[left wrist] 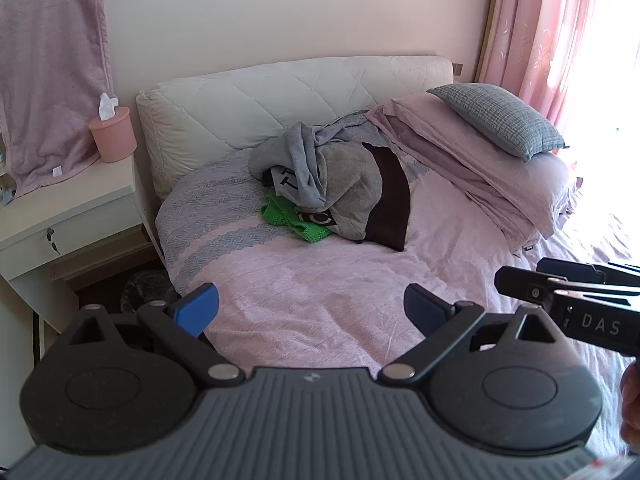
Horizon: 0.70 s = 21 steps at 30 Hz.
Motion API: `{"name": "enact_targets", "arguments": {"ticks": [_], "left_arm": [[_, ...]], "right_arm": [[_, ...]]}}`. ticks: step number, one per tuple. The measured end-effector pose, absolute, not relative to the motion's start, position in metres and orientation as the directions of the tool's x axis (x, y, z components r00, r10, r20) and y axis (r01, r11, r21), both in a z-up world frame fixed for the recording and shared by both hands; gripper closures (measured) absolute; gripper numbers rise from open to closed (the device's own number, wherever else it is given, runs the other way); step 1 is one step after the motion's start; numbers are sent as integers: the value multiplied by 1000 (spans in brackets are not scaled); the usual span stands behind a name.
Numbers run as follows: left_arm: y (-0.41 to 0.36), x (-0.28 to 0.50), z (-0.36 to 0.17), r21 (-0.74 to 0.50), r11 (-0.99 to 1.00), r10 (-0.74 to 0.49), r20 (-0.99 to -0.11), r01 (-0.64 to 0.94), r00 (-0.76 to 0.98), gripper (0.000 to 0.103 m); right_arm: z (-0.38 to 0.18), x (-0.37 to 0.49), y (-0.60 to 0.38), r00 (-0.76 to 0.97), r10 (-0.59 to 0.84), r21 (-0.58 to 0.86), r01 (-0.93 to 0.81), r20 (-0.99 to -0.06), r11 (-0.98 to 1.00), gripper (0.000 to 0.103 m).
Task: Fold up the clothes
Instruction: 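Move both grippers toward the clothes pile on the bed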
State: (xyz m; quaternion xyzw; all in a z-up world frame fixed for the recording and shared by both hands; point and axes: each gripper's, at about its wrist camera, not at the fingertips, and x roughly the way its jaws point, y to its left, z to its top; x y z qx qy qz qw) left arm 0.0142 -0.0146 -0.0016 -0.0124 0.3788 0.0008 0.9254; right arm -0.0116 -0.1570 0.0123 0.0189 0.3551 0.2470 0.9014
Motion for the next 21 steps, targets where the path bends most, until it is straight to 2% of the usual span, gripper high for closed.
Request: {"name": "enact_targets", "arguments": {"ticks": [21], "left_arm": [[-8,41,-10,-28,999,-33,-712,19,701,6]], "right_arm": [[5,3,-151,636,431,206,-398,-641,894,50]]}}
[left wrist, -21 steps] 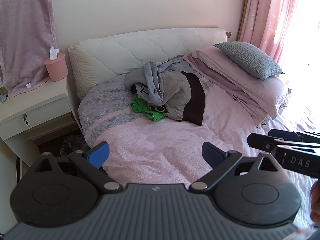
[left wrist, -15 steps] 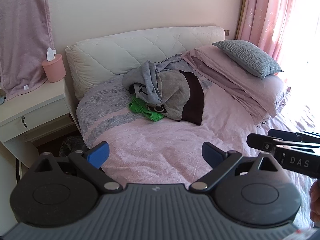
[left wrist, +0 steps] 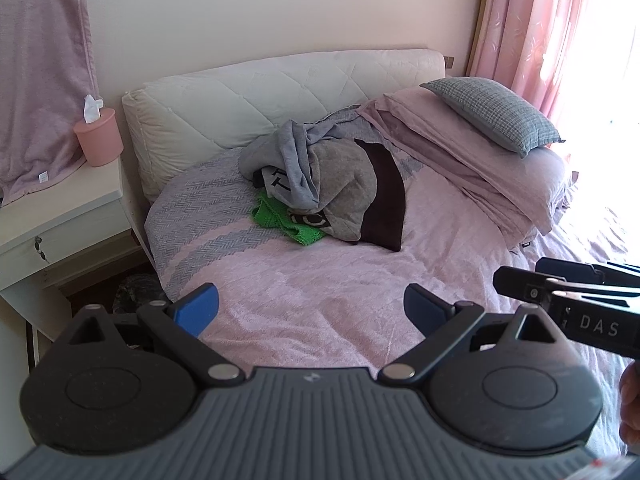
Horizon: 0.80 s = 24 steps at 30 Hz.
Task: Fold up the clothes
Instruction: 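Move both grippers toward the clothes pile on the bed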
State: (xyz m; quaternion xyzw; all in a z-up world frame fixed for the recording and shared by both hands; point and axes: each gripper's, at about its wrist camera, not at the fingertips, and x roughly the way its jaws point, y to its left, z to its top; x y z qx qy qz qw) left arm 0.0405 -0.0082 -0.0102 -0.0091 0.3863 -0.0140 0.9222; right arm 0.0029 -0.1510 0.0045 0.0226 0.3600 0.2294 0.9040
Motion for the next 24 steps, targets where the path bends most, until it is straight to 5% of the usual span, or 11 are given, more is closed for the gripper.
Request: {"name": "enact_targets", "arguments": {"ticks": [14,24], "left_arm": [[16,104,-28,-32,998,-65,-748,62,661,6],[83,218,-67,-57,994,-98,-815,90,571,6]], "right_arm": [[-5,42,-139,654,399,246,-317,-643,916,50],[-42,120,-86,608,375,276,-254,-699,927,50]]}}
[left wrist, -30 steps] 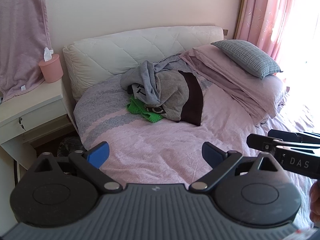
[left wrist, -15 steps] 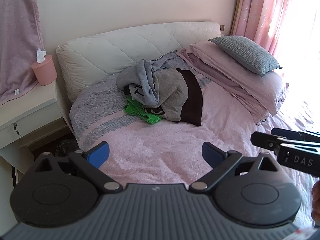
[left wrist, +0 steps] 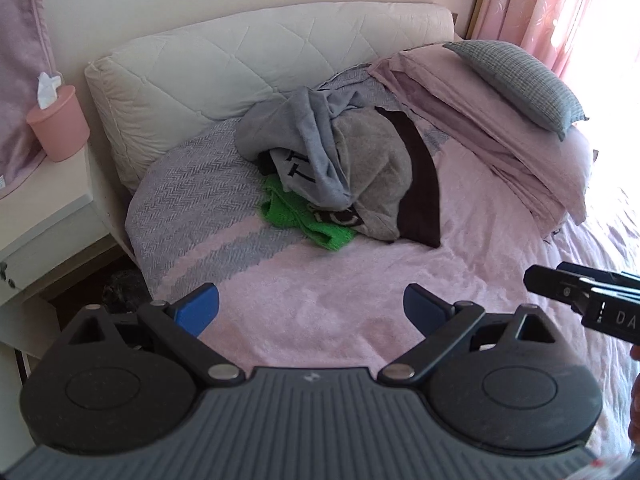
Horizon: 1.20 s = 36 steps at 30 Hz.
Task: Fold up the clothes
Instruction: 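Move both grippers toward the clothes pile on the bed, then grasp the grey skirt with the right gripper while the left gripper grasps it too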
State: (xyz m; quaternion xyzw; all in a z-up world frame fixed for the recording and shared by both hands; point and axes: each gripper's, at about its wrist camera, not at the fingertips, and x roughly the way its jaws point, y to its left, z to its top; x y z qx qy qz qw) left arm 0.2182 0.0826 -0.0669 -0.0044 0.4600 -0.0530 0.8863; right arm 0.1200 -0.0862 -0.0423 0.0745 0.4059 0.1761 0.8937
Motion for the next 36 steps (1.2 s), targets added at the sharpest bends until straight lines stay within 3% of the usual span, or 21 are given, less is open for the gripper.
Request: {"name": "enact_targets", "arguments": {"ticks": [20,36], "left_arm": [[147,481,-132,-43,988,-112,-859,148,499,17],[152,593,-219,-8,989,-67,-919,151,389,19]], "right_arm": [[-122,346,32,574,307,250,-179,-759,952,51],[-213,455,83,476,369,276,-255,-799,927,51]]}}
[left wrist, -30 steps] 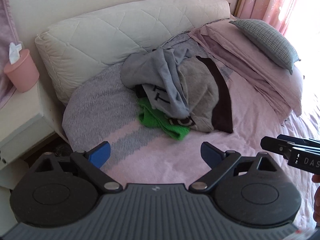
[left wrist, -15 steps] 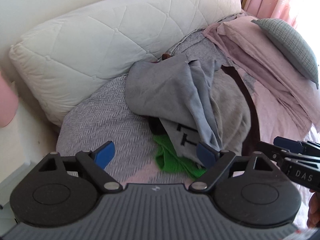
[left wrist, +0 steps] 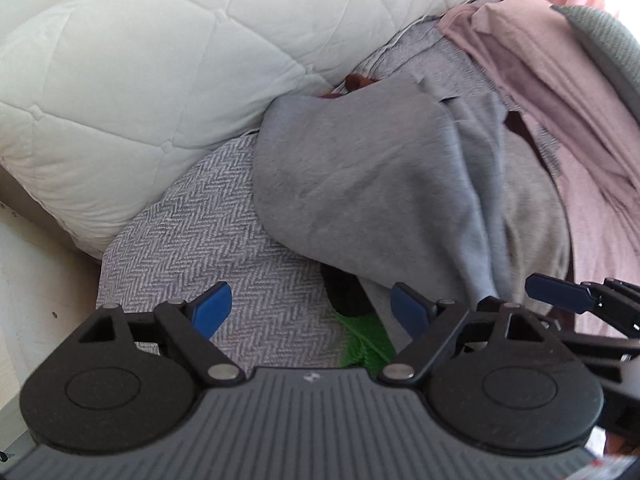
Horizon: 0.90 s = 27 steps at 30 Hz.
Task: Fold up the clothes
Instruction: 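Grasp the grey skirt with the right gripper while the left gripper grasps it too, then lift the grey skirt with both grippers and drop it on the open bed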
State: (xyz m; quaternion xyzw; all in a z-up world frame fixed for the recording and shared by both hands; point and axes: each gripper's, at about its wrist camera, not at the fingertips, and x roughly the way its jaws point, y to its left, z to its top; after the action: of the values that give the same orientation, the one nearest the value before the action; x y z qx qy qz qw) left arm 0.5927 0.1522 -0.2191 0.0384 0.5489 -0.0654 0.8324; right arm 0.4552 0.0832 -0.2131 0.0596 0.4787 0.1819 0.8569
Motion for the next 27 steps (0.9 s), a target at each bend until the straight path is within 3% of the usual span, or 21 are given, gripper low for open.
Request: {"name": "enact_targets", "arguments": {"ticks": [3,4,5,6,8,13,18,23,27], "left_arm": [[153,599,-227,1,989,-55,-925,147,376,19],[153,600,-228,5,989,-50,-926,146,374,19],[153,601,-228,8,990,-46,-926,144,374,20],[153,602,-227,10,990,-45,-926,142,375,20],[152,600,-220,11,990,-46,-918,143,393,21],[151,589,-188,13,988,-62,-881,156,469,22],[139,568,-139,-6,980,-120,-817,199,564,22],[120,528,-83,-48,961,-219,-730,271,647,22],[99,480,-33,-82,920,-345,-632,383,694,22]], "right_arm": [[-229,463,94,470,360,250,-282,-806,926,51],[-233,465,98,472,355,235,-294,-807,926,56],[-237,467,102,476,347,214,-312,-808,926,89],[-240,468,105,476,352,200,-340,-806,919,101],[-236,466,104,501,357,185,-360,-788,914,101],[-191,458,73,615,485,350,-335,-622,875,103],[-132,434,52,752,494,393,-335,-436,856,103],[-56,389,16,887,416,357,-330,-198,874,103],[7,339,-40,965,263,361,-241,-11,901,103]]}}
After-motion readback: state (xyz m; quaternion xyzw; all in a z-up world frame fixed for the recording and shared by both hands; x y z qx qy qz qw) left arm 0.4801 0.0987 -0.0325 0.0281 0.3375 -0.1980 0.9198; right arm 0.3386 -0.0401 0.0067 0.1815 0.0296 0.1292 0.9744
